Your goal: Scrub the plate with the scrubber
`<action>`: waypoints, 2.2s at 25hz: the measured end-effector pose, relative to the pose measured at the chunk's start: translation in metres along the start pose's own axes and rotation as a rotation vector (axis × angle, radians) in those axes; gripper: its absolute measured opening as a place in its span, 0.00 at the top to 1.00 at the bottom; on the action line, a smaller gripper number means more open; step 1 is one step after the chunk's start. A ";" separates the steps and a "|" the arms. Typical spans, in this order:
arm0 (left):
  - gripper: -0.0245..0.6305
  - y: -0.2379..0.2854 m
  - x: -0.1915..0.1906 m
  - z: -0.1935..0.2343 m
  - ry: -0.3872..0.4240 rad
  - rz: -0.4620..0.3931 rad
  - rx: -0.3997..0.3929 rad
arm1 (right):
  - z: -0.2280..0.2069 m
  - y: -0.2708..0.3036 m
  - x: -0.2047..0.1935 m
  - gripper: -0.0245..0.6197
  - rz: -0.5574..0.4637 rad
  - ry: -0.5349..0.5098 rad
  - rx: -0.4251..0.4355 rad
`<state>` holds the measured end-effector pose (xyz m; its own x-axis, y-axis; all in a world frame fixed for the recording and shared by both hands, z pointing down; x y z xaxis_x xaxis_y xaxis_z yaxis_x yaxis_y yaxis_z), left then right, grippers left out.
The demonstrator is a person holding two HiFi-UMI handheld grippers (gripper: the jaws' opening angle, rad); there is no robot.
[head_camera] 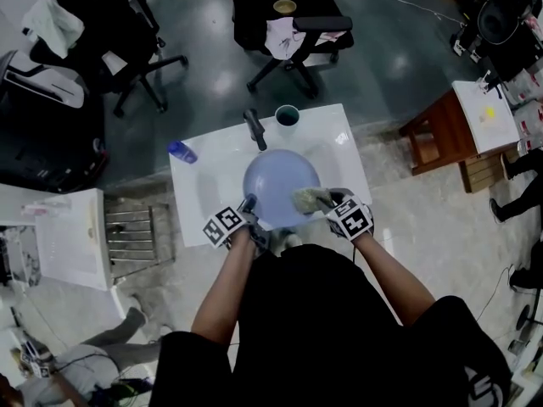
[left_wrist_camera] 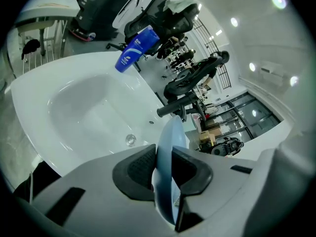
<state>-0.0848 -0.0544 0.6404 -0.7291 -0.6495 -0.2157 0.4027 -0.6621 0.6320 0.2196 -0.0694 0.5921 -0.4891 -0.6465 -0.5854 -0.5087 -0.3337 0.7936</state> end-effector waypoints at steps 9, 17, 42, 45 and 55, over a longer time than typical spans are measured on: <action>0.88 0.000 -0.005 -0.006 -0.022 -0.025 0.003 | 0.022 0.001 0.001 0.85 -0.050 0.047 0.073; 0.89 0.000 -0.011 -0.009 -0.028 -0.037 0.009 | 0.040 0.003 0.012 0.85 -0.088 0.058 0.136; 0.92 -0.019 -0.024 -0.022 0.116 -0.001 -0.007 | 0.020 0.003 0.082 0.86 -0.252 0.112 0.222; 0.92 -0.023 -0.027 -0.023 0.138 0.003 -0.010 | 0.025 0.012 0.090 0.86 -0.198 0.112 0.261; 0.92 -0.035 -0.035 -0.007 0.152 0.014 0.014 | 0.038 0.059 0.083 0.86 -0.040 0.114 0.290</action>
<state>-0.0699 -0.0113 0.6208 -0.6310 -0.7086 -0.3158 0.4042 -0.6477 0.6459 0.1222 -0.1163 0.5841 -0.3909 -0.7150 -0.5797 -0.7144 -0.1614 0.6808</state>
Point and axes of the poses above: the fingertips, and each gripper's own axes: y forward along the fingers, z to its left, x out of its top, the point moved 10 cm from there along -y, backward along the fingers, and after that the axes turned 2 degrees about x, right-handed, at the moved point
